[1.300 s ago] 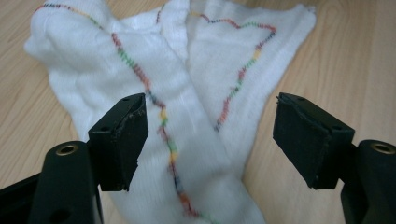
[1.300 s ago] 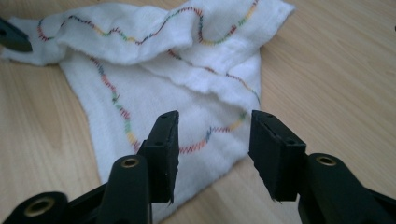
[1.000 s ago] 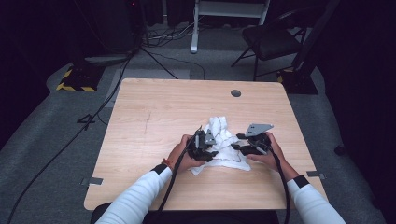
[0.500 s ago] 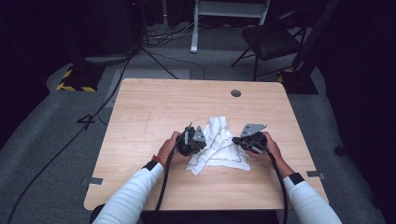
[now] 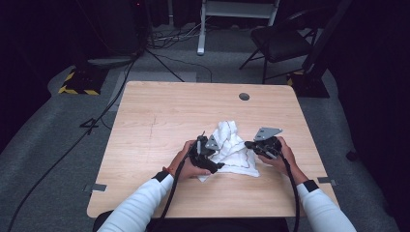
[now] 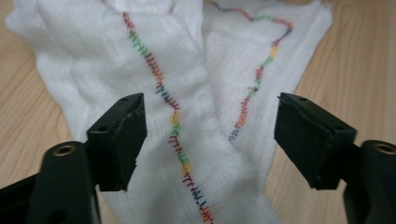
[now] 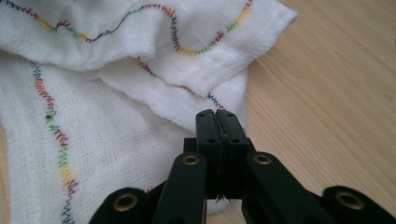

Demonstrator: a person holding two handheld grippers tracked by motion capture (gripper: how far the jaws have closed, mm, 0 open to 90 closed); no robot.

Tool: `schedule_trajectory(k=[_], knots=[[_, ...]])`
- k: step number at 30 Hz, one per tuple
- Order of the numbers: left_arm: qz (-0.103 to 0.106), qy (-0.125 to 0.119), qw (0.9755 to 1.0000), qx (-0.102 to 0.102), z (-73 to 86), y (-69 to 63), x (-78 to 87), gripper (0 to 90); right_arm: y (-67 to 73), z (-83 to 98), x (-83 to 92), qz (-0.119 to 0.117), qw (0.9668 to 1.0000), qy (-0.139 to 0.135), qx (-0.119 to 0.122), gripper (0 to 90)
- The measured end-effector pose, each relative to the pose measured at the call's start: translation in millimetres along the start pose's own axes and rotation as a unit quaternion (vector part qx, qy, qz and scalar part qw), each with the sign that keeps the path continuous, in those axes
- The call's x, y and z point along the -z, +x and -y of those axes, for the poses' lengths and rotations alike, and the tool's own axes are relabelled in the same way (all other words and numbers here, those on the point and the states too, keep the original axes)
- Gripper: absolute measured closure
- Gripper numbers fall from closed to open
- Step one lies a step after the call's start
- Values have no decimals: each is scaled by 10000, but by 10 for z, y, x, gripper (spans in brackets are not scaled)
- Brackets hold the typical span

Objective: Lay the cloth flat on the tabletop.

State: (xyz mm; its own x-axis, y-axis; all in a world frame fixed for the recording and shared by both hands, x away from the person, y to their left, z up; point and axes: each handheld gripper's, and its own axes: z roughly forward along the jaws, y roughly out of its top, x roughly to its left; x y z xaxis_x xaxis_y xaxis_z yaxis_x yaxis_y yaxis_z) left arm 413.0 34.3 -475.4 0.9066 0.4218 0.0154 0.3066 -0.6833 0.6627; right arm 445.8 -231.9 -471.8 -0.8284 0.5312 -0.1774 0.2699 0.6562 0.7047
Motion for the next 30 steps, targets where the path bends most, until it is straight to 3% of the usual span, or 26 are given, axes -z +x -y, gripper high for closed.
schedule_trajectory(k=[1,3,4,5,8,14,15,22,27,28,30], knots=[[-6,52,10000,-30,3,6,-15,346,-11,6,23,29,10000,-19,4,894],[-44,135,9998,-127,14,8,-47,548,-45,24,88,91,9999,-95,-69,894],[-81,168,9995,-242,20,14,-54,548,-45,24,88,91,9999,-95,-69,894],[-72,144,9994,-322,35,44,-43,693,-78,38,133,160,9997,-165,-110,894],[-88,46,9993,-349,61,114,12,863,-111,51,191,256,9992,-243,-176,895],[-204,20,9989,-418,116,197,117,889,-181,80,293,408,9981,-347,-298,896],[-198,2,9991,-380,128,209,137,890,-213,95,322,435,9975,-354,-425,896],[-256,49,9996,-112,289,348,269,890,-312,200,347,590,9956,-232,-695,895],[-282,75,9996,10,343,390,287,878,-334,257,292,531,9954,-117,-786,892],[-371,72,9993,32,334,383,283,770,-317,252,273,541,9959,-78,-720,869],[-511,24,9986,101,289,363,280,718,-303,243,270,466,9964,-96,-705,823]])
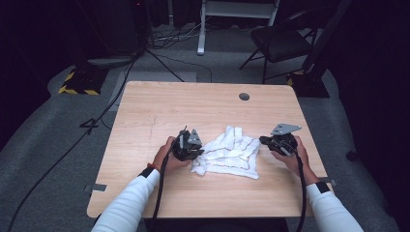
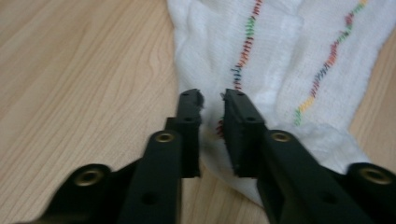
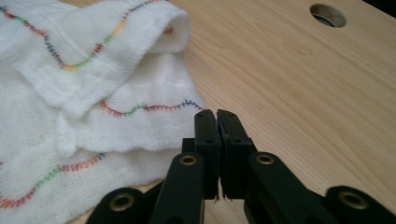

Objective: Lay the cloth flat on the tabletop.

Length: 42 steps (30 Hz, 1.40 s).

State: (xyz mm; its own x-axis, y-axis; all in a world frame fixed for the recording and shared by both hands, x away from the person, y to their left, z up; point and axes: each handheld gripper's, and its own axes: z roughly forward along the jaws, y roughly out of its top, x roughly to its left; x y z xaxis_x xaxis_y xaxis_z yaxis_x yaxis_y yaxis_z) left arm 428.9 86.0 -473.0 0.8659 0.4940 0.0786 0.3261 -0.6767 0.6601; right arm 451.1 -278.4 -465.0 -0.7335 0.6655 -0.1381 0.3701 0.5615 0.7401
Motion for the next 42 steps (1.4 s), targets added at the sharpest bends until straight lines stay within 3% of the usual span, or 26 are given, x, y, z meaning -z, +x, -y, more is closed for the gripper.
schedule_trajectory(k=[1,4,5,8,10,11,13,14,16,19,21,22,24,26,27,28,29,32,33,37,38,42], knots=[[-91,-61,9999,-20,-50,-46,-9,576,40,-24,2,-140,9998,-2,125,776],[13,-138,9998,-130,-123,-124,-22,424,71,-41,12,-286,9994,-84,185,746],[55,-251,9993,-273,-216,-220,-42,375,122,-66,19,-566,9978,-158,306,749],[222,-401,9981,-410,-378,-326,-73,298,225,-97,21,-737,9957,-51,551,737],[291,-426,9975,-476,-428,-356,-96,294,269,-121,35,-954,9932,-79,656,727],[291,-458,9970,-547,-479,-389,-141,294,269,-121,35,-954,9932,-79,656,727],[346,-376,9968,-613,-540,-417,-285,324,341,-109,-16,-1213,9900,-24,723,673],[346,-376,9968,-613,-540,-417,-285,334,341,-109,-16,-1213,9900,-24,723,673],[376,-81,9978,-545,-536,-381,-457,361,396,-63,-111,-1251,9877,214,908,610],[344,9,9981,-510,-510,-333,-518,398,391,-37,-169,-1307,9873,277,856,576],[251,78,9986,-454,-478,-280,-545,465,399,-22,-219,-1359,9863,343,867,526],[288,84,9987,-424,-466,-263,-547,554,404,-20,-255,-1372,9864,336,840,496],[279,149,9984,-477,-450,-238,-539,589,408,-20,-268,-1380,9865,326,823,496],[274,192,9979,-555,-448,-233,-526,663,415,-28,-304,-1340,9870,324,823,506],[263,211,9976,-597,-448,-230,-514,743,415,-36,-314,-1307,9878,309,787,555],[231,221,9976,-612,-443,-226,-504,768,414,-41,-316,-1291,9881,315,772,622],[255,198,9974,-641,-438,-208,-486,768,414,-41,-316,-1291,9881,315,772,622],[218,197,9974,-655,-424,-164,-421,820,410,-65,-289,-1180,9895,281,790,800],[236,90,9980,-581,-412,-113,-347,822,409,-69,-278,-1139,9899,266,806,829],[221,-139,9987,-428,-394,-28,-214,826,369,-85,-215,-987,9924,98,732,846],[168,-282,9988,-356,-373,23,-122,826,350,-92,-182,-1020,9926,-7,663,846],[82,-479,9986,-198,-329,108,30,826,275,-135,-45,-904,9941,-326,496,849]])
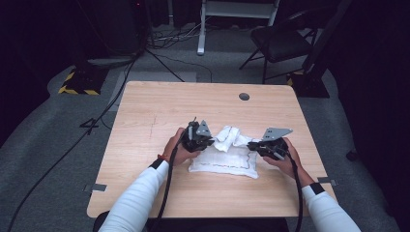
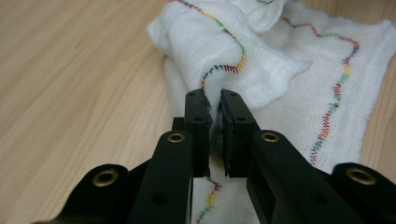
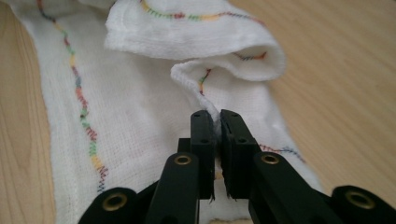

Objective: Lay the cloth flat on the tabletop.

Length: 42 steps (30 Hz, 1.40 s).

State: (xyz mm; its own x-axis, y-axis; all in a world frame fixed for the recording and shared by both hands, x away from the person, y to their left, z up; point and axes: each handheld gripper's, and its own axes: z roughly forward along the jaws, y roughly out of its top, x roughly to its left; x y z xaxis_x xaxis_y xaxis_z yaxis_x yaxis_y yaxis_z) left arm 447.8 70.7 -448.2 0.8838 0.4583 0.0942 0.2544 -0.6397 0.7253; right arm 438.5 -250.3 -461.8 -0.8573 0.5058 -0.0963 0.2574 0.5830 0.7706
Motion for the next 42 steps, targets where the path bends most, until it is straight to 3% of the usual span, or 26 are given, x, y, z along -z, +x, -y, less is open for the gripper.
schedule_trajectory(k=[3,8,11,14,20,22,25,28,29,30,33,36,38,40,42], knots=[[-84,-189,9996,195,53,73,162,828,-73,-69,204,174,9988,-430,-149,858],[-129,-369,9990,233,93,112,363,829,-139,-176,458,438,9951,-859,-221,862],[-212,-510,9981,280,133,131,512,828,-154,-237,564,532,9929,-1033,-239,863],[-235,-461,9982,299,162,140,541,819,-142,-319,629,574,9917,-1128,-214,864],[-281,-281,9984,403,265,181,449,761,-76,-435,558,555,9930,-1043,-54,864],[-337,-53,9986,394,318,192,375,724,-39,-451,482,504,9940,-974,-22,864],[-328,90,9986,411,380,193,304,691,-15,-428,392,419,9955,-852,-8,864],[-420,148,9981,426,390,181,261,565,-10,-387,310,402,9965,-730,-7,864],[-497,182,9975,477,383,176,238,565,-10,-387,310,402,9965,-730,-7,864],[-581,188,9971,460,375,167,229,437,-14,-365,270,400,9970,-659,-40,864],[-862,154,9960,183,298,87,194,291,-25,-348,236,353,9974,-622,-46,864],[-689,147,9975,-37,233,67,121,290,-35,-347,220,362,9975,-600,-53,863],[-587,157,9981,-45,200,107,14,252,-49,-343,201,402,9975,-566,-85,863],[-357,187,9992,18,175,132,-76,244,-52,-341,197,407,9976,-560,-98,863],[-288,247,9992,-111,130,128,-179,242,-67,-333,191,431,9976,-540,-108,863]])
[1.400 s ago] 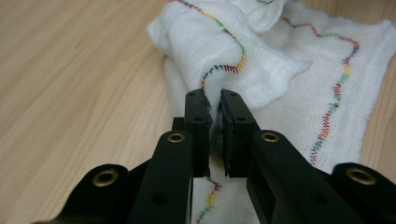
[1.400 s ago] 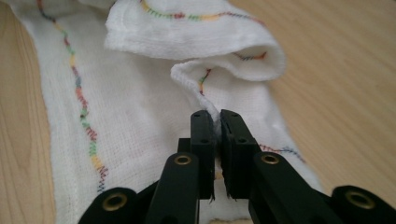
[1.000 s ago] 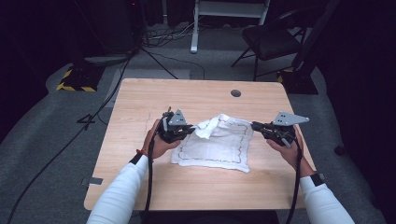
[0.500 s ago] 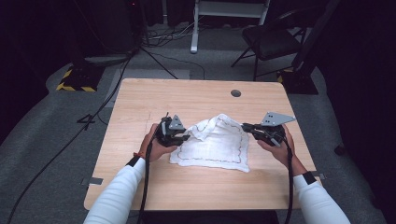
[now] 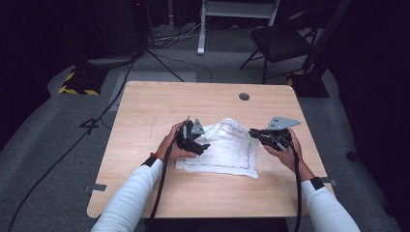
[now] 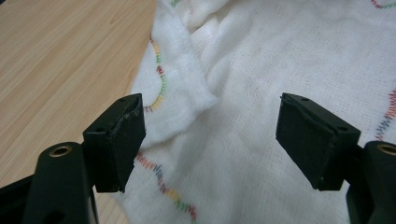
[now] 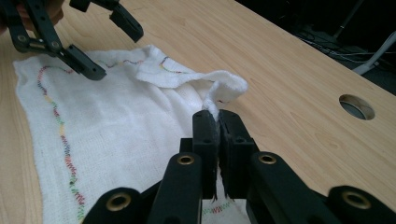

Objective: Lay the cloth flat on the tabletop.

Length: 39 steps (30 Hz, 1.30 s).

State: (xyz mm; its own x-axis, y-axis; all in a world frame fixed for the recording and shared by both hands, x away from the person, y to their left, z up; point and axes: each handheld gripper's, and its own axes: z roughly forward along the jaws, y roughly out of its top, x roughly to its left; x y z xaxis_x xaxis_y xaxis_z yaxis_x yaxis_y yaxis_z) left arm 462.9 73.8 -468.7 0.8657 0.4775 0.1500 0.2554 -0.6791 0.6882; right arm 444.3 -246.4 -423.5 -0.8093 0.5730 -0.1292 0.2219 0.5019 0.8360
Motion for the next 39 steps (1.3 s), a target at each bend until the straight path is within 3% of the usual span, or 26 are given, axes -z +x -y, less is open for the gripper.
schedule_trajectory(k=[2,3,4,5,6,7,8,9,10,13,18,26,39], knots=[[-1,57,10000,-41,-51,0,-66,273,-27,13,-17,38,10000,11,-19,863],[-35,40,10000,-50,-76,4,-96,363,-35,18,-20,46,10000,25,-46,863],[15,25,10000,-51,-97,26,-130,363,-35,18,-20,46,10000,25,-46,863],[-58,81,9999,15,-106,43,-159,434,-44,23,-24,51,10000,24,-52,863],[-72,134,9999,49,-104,73,-187,477,-50,27,-23,71,10000,37,-46,863],[12,129,9999,66,-93,94,-205,600,-60,33,-11,97,9999,27,-66,863],[7,168,9998,76,-73,115,-220,664,-68,36,0,121,9999,16,-82,863],[-25,182,9998,63,-60,130,-225,664,-68,36,0,121,9999,16,-82,863],[59,188,9998,92,-33,160,-227,763,-82,37,19,149,9998,-5,-91,863],[47,176,9997,167,21,211,-197,844,-93,36,35,178,9998,-25,-101,863],[-113,-160,9995,248,12,292,50,867,-119,2,116,264,9995,-124,-130,863],[-222,-684,9965,425,16,363,600,869,-135,-101,271,322,9989,-328,-81,863],[-349,-1033,9940,-13,-103,112,1277,869,-51,-256,561,333,9972,-668,13,864]])
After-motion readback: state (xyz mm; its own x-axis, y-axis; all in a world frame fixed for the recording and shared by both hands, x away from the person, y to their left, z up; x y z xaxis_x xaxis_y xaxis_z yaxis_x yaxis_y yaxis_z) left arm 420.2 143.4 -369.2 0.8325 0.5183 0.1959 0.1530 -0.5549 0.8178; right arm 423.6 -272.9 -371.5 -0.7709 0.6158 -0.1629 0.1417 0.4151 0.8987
